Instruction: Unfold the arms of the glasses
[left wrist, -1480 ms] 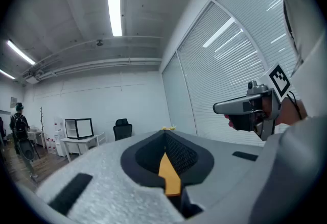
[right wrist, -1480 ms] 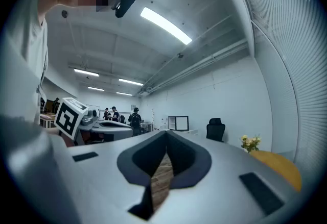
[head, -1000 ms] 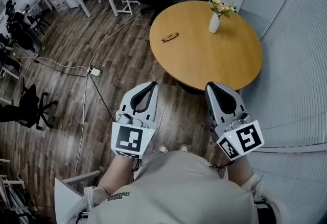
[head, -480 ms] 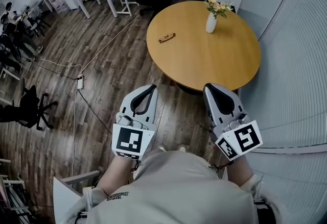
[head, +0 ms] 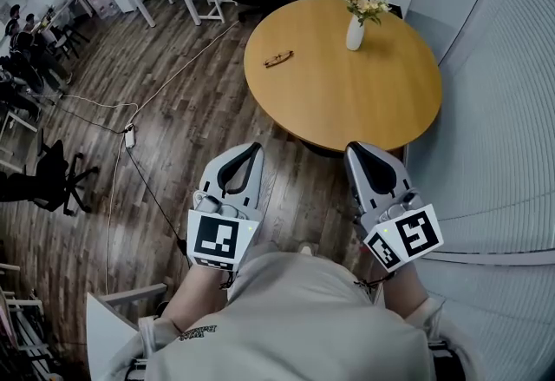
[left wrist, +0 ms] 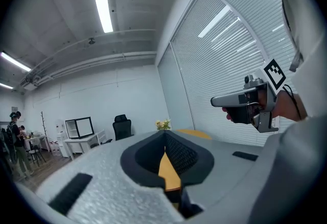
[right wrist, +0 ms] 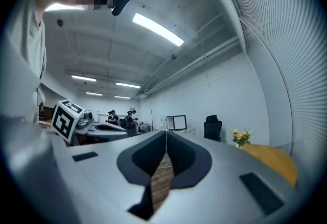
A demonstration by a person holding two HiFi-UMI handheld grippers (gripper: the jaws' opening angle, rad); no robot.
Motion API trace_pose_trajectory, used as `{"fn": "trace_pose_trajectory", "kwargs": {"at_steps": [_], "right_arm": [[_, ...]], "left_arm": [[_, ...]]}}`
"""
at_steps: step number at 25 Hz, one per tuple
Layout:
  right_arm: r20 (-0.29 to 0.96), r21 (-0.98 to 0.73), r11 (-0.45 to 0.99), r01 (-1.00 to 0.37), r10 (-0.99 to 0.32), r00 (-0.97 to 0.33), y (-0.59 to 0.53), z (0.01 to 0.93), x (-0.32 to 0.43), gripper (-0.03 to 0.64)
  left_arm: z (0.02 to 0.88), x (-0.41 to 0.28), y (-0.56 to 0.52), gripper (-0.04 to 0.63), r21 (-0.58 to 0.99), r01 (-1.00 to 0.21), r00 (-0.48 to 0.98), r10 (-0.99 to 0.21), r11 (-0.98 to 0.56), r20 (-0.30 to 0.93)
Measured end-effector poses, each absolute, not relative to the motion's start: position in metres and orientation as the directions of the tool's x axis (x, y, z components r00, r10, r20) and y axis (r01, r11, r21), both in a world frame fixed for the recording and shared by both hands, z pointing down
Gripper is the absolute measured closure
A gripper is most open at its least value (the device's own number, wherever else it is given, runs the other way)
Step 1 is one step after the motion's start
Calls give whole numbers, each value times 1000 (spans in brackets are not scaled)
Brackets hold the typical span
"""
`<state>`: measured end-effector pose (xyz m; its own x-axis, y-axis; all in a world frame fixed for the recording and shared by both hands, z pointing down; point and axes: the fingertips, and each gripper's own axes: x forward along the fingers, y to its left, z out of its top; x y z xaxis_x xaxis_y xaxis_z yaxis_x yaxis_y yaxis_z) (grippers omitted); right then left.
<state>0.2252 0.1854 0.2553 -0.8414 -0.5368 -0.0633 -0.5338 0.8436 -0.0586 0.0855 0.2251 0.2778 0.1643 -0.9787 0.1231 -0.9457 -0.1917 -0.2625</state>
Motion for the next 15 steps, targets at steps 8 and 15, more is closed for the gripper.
{"fn": "trace_pose_trajectory", "kwargs": {"at_steps": [8, 15], "right_arm": [[-65, -70, 853, -516, -521, -851, 182, 264, 240, 586], [-66, -64, 867, -494, -497, -865, 179, 268, 232, 586]], "left_arm": [[281, 100, 225, 572, -278, -945, 140, -982, -170, 127], [284, 96, 228, 572, -260, -955, 112, -986, -141, 123]]}}
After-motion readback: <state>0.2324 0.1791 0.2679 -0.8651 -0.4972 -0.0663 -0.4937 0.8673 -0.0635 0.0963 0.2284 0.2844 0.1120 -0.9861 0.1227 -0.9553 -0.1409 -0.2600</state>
